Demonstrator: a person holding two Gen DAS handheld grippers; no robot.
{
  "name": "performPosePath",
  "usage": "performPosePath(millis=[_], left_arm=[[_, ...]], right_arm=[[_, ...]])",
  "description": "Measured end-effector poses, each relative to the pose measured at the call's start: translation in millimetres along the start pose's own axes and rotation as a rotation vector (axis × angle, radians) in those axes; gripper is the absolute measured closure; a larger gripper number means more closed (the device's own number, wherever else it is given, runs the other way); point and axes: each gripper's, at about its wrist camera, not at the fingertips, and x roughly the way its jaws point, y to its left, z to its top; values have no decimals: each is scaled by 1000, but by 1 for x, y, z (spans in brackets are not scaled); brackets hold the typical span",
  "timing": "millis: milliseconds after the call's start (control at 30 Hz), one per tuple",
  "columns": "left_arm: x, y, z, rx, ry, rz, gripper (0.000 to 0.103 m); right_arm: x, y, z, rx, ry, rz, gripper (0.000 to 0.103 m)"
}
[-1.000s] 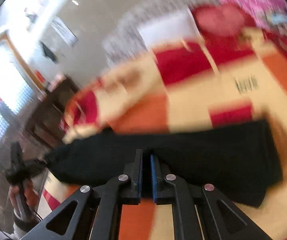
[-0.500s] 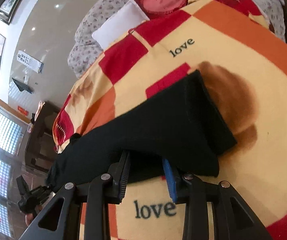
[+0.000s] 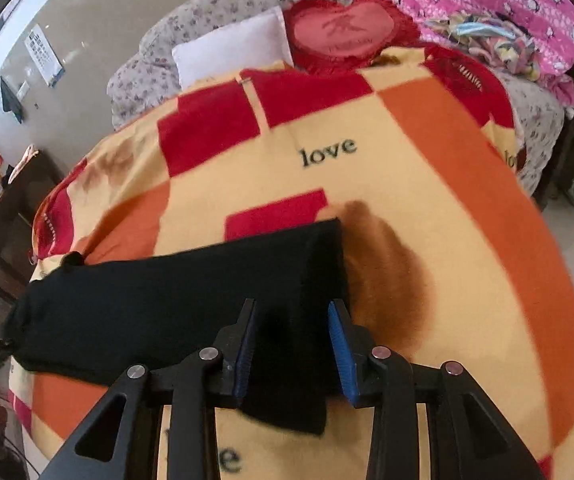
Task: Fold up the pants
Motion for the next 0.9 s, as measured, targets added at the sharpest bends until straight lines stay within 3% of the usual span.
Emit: performPosePath(millis=[33,233,367,400,600,700,767,833,900], left_arm=[[0,-1,0,4,-1,5,89],[-10,-10,-2,37,-27,14,89],[-1,-5,-5,28,-7,15,89],[0,-2,-5,16,-2,3,89],[-21,12,-2,21,-35,5,88],[-28,23,0,3,-43,8,88],[-35,28,2,-13,-50,5,87],[-44,29,3,-11,-78,24,87],[-58,27,3,10,-138,91,87]], right_arm=[[-2,3,-2,-30,-10,-13,93],[-23,20,20,-168,-99,-143,95],[10,26,20,-228,-27,-245,95],[19,23,19,-214,3,-247,95],[-2,18,23,-139,-52,-288,87],[-23,38,24,-119,-87,-115,82],[-25,63,21,-161,-60,39,68],[-18,102,14,-249,-8,178,67],[-9,138,4,-323,27,272,67]])
